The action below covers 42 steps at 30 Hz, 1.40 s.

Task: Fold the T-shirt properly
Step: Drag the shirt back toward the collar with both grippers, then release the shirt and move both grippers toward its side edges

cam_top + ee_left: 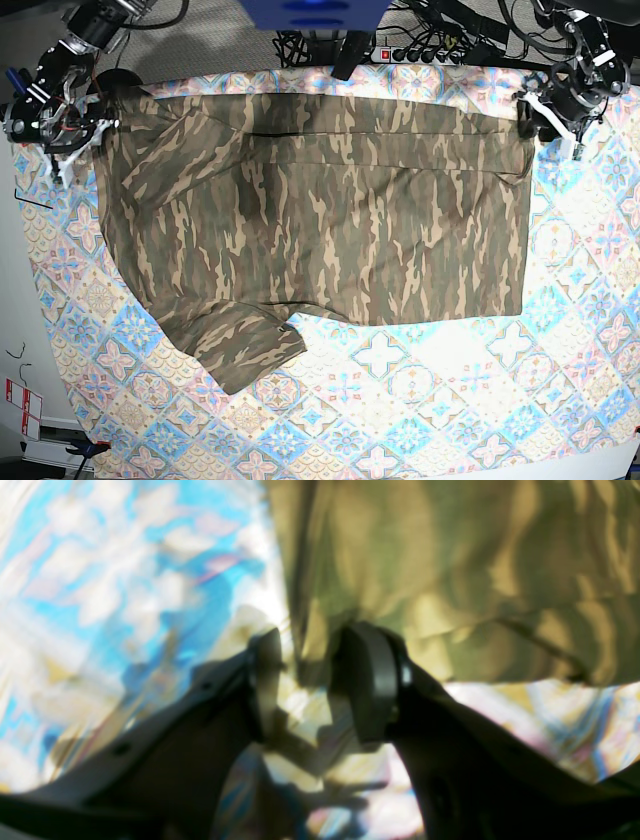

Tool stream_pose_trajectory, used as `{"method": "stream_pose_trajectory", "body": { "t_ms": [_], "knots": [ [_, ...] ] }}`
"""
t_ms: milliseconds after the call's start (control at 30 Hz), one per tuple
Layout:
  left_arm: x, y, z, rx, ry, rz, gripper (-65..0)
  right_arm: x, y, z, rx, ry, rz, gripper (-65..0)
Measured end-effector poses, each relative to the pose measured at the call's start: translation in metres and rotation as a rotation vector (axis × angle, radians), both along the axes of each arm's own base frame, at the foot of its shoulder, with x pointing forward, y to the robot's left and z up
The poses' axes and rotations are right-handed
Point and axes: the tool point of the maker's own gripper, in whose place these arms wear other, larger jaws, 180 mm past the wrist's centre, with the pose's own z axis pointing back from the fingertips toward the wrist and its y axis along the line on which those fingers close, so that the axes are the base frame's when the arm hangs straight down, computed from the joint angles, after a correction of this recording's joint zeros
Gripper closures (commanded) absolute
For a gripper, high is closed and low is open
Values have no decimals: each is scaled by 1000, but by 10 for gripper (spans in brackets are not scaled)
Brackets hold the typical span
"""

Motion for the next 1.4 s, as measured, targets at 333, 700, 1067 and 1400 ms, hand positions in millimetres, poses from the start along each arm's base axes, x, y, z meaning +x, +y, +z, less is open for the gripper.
{"method": "stream_pose_trajectory", "body": {
  "t_ms": [333, 700, 1067, 1400],
  "knots": [
    [1, 6, 1, 16, 22, 7, -262, 23, -5, 35, -81, -101, 36, -309],
    [6, 18, 40, 241, 38, 46, -262, 47, -5, 60, -134, -182, 68, -307],
    [77, 23, 124, 362, -228, 80, -269, 83, 23, 66, -112, -225, 176, -307],
    [142, 49, 130, 457, -71, 157, -270, 178, 51, 115, -105, -410, 277, -312]
  ]
}}
